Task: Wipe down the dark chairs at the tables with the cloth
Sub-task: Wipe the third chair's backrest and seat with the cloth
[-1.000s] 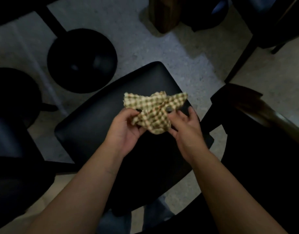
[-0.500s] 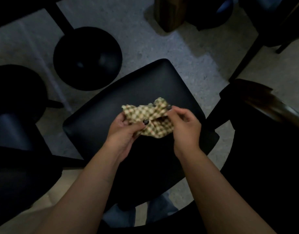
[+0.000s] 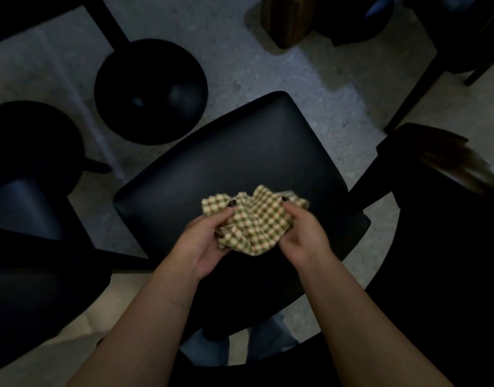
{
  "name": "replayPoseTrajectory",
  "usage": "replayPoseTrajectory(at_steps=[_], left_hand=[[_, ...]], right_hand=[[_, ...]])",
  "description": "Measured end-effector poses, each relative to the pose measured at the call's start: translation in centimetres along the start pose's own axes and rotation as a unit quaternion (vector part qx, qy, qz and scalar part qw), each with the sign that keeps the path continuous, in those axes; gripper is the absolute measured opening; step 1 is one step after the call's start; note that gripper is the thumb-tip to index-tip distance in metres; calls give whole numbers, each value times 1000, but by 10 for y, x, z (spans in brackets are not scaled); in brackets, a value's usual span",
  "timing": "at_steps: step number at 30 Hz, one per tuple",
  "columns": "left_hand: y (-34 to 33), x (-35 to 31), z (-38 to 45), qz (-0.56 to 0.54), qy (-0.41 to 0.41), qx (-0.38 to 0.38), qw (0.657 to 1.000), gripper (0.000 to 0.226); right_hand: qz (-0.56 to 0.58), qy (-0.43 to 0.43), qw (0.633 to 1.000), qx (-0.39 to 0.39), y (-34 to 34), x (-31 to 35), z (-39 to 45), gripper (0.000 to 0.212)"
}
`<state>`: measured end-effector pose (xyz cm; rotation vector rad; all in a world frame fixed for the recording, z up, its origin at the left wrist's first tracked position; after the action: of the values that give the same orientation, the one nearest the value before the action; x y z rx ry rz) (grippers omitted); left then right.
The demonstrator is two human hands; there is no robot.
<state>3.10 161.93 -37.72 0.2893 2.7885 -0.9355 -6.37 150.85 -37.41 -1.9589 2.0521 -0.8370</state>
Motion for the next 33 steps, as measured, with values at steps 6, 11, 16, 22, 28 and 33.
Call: replayPoseTrajectory(at_steps=[6,11,16,22,28,33], left_hand=[[2,9,-1,39,60,14,997,49],[-1,25,-2,25,130,24,991,39],[-7,-8,10,3,12,32,999,33],[-35,-43,18,26,-47,80,995,31],[-20,-72,33,79,-74,78,991,17],[18,-116,45,536,-127,-79,831,46]], right_hand=[[19,58,993,98,-18,38,-2,31],[34,86,995,29,3,55,-1,37],[-319,270,907,-46,-19,109,-28,27],[-745,203,609,182,-100,46,-13,56],[-723,237,642,92,-98,73,27,30],[-657,362,656,-85,-104,161,41,17]])
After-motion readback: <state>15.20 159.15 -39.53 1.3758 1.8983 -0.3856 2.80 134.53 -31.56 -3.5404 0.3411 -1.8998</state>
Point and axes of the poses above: each hand's wrist, its own z-axis towards the middle knuckle, its own y-axis out of the back of the hand, x = y × z, the point moved 10 cm from there along z, towards the middle knuckle, and after that the axes turned 15 degrees about x, right-handed, at the moved point
